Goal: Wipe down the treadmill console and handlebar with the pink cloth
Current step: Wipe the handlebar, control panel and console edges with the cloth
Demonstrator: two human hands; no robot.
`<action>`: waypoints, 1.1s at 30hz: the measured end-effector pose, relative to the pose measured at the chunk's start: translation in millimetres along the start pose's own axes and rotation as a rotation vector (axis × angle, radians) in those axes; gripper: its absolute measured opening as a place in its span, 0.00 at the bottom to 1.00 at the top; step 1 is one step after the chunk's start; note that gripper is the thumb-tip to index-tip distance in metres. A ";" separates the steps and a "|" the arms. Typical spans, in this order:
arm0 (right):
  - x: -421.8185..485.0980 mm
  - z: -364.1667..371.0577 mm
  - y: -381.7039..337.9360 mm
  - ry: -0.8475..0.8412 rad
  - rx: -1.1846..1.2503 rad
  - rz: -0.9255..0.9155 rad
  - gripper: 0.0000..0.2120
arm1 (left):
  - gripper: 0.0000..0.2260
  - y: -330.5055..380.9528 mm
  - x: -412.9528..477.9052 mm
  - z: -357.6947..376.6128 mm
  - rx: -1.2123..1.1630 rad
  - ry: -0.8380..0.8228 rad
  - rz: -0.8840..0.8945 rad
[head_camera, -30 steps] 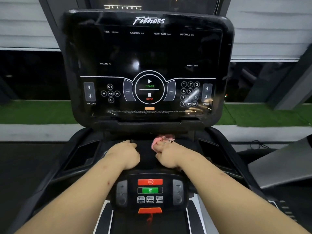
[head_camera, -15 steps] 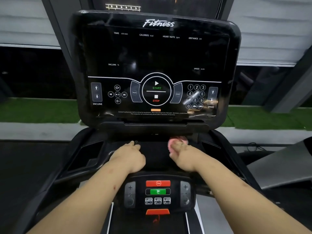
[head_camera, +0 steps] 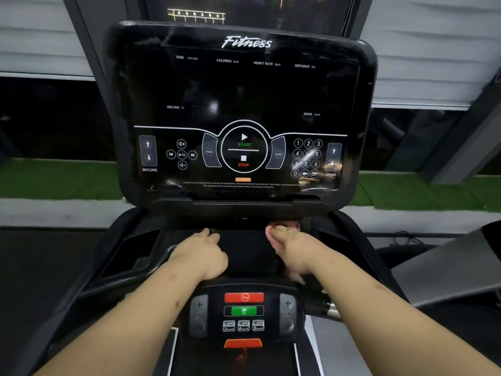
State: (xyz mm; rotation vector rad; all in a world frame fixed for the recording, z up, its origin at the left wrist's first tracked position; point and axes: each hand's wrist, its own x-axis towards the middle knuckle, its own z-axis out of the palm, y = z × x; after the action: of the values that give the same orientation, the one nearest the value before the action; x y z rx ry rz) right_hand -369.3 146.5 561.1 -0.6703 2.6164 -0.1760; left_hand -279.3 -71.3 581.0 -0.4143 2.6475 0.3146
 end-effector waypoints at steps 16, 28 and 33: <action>8.2 4.8 -16.9 -0.044 0.012 0.024 0.28 | 0.29 -8.4 7.4 6.6 -0.070 0.042 0.024; 30.6 -6.7 -116.3 -0.209 -0.075 -0.060 0.33 | 0.24 -91.6 -26.1 13.1 -0.110 0.212 -0.030; 36.2 -10.2 -162.3 -0.208 -0.110 -0.042 0.36 | 0.26 -137.3 -32.4 35.9 -0.179 0.169 -0.125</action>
State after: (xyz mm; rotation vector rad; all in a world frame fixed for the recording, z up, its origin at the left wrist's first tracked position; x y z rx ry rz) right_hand -332.8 -12.9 593.1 -0.7399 2.4268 0.0249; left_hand -191.4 -181.0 543.4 -0.6894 2.7504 0.4982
